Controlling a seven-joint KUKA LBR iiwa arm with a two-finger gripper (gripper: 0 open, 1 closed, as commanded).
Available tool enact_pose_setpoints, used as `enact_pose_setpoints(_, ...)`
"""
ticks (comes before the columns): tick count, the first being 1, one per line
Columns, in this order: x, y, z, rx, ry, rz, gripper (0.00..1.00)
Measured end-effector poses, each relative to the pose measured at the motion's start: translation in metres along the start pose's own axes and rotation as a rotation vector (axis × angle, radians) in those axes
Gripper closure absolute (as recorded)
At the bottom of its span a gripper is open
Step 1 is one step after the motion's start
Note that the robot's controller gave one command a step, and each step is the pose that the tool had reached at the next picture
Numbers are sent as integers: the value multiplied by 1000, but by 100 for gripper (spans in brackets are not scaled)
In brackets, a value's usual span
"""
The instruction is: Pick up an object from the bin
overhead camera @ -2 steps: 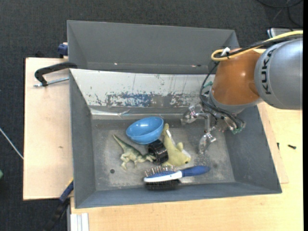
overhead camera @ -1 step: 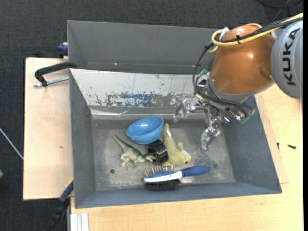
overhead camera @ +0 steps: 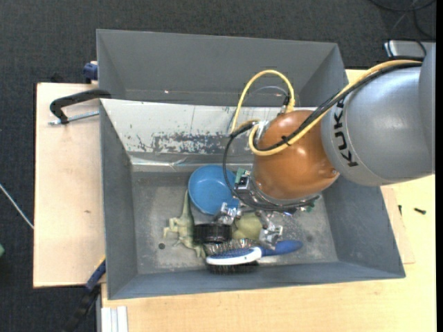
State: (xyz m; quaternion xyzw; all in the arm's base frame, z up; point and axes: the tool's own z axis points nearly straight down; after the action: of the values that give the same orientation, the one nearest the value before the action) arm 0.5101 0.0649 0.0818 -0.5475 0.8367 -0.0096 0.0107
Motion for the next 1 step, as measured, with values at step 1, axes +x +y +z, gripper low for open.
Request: enact_pose_setpoints(1,6,-2,0,0,11,4,100)
